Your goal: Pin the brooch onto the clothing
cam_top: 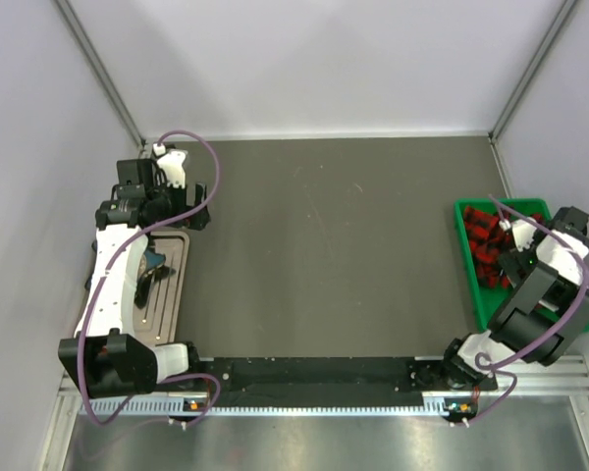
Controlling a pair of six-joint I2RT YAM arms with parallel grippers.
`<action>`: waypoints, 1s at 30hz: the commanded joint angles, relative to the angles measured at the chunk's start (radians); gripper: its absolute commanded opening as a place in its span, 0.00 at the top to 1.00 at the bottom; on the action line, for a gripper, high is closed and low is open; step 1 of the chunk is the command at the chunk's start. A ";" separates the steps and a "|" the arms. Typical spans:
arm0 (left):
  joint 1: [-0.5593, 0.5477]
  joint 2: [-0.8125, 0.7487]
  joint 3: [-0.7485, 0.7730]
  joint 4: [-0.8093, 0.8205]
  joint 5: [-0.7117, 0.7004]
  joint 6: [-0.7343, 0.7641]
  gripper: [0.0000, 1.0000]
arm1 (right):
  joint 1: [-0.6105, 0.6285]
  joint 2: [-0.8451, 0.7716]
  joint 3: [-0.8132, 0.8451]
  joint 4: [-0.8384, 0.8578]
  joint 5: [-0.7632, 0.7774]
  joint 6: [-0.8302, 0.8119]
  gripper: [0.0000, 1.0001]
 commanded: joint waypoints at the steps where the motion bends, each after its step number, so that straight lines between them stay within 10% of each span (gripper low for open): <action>1: -0.004 -0.030 0.009 0.062 0.018 -0.024 0.02 | -0.011 0.049 -0.038 0.125 0.048 -0.020 0.03; 7: -0.004 -0.030 -0.002 0.097 0.019 -0.045 0.02 | -0.017 0.028 -0.025 0.115 0.063 -0.017 0.58; 9: -0.002 -0.030 0.003 0.110 0.016 -0.064 0.02 | -0.015 -0.064 -0.001 0.076 0.031 -0.020 1.00; 19: -0.004 -0.082 -0.048 0.248 -0.017 -0.176 0.15 | 0.023 -0.219 0.640 -0.302 -0.377 0.228 1.00; 30: 0.001 -0.002 0.019 0.176 0.026 -0.278 0.14 | 0.682 0.049 1.490 -0.315 -0.414 0.671 1.00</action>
